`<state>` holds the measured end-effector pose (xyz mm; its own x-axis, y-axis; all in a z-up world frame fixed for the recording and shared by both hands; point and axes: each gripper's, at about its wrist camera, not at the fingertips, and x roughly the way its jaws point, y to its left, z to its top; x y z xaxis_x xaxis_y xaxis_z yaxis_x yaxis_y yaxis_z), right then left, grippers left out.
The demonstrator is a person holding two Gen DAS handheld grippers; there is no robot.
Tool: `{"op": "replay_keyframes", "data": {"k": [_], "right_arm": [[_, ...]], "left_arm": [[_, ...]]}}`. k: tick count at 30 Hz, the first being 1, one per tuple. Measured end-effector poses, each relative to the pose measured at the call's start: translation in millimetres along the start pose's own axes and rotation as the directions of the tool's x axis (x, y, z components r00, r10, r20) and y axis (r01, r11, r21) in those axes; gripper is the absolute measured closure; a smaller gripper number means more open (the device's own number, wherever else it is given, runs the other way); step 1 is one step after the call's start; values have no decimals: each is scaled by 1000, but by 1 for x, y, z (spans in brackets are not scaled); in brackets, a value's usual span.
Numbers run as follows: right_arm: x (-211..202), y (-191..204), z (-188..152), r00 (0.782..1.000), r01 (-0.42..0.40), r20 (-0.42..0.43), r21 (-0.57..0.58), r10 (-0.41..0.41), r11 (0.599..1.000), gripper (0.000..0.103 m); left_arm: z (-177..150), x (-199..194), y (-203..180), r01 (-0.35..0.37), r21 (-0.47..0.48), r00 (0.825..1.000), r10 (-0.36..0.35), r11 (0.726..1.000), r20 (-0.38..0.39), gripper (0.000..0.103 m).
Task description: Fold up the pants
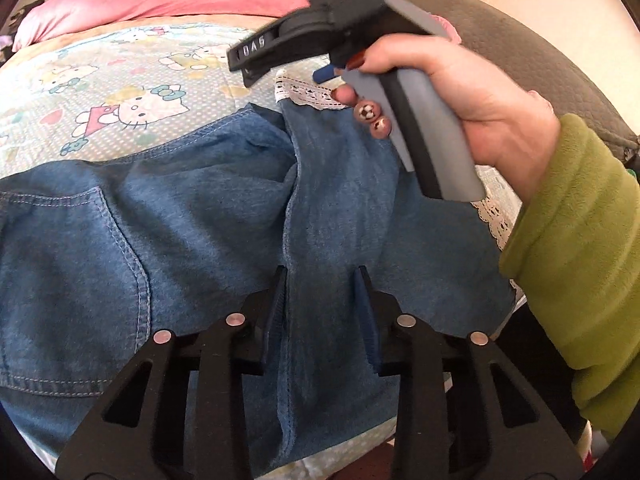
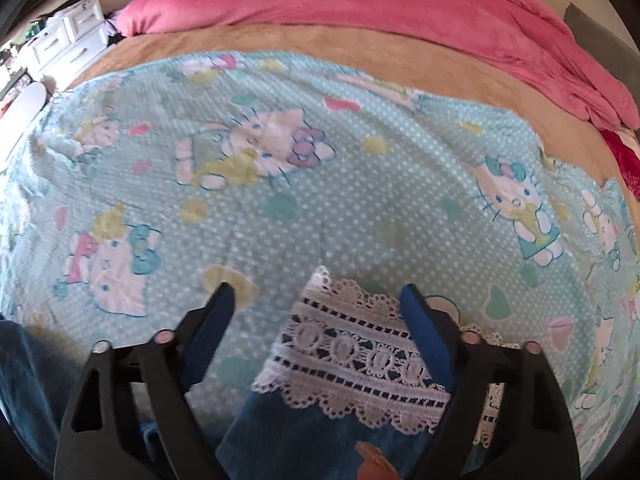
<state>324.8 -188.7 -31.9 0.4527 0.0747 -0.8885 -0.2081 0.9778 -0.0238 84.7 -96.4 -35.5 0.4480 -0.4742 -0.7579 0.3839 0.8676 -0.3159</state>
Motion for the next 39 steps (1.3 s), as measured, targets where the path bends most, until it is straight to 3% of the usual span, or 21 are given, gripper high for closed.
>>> {"op": "replay_keyframes", "data": {"k": [1,4,7,10,15,18,20,28,34,39], "right_arm": [[4,-2,-1,1000,8,-6,2,-8,1000,52],[3,-14,-5,1000,-7,10,24,7,1000,75],[-9,-29,-3,998,-58,31,77,56,995,89],[-23,-43,-6,994,-93,65,111,87,989,91],[-45,-64,-10,986,-148,105,160,132,976,91],[-60,-76,-16,980,-174,129,187,151,967,91],[-71,-85,-21,976,-187,149,206,158,961,91],[-123,-124,-58,951,-264,234,277,202,924,91],[-167,-153,-135,923,-327,321,359,214,874,91],[-179,-156,-206,935,-309,292,402,199,862,91]], "left_arm": [[0,0,0,5,-3,1000,-5,1000,1,77],[0,-3,3,10,-9,1000,-10,1000,8,73],[-1,-7,8,15,-19,1000,-15,1000,17,66],[-1,-10,12,11,-26,1000,-11,1000,28,61],[1,-8,15,9,-40,999,-8,999,37,61],[3,-6,14,-19,-24,999,20,1000,37,79],[2,-7,13,-24,-15,999,25,1000,36,102],[3,-27,4,-63,74,993,55,995,107,103],[0,-39,-1,-47,100,992,34,994,125,103],[-7,-46,0,-48,120,992,33,992,121,103]]}}
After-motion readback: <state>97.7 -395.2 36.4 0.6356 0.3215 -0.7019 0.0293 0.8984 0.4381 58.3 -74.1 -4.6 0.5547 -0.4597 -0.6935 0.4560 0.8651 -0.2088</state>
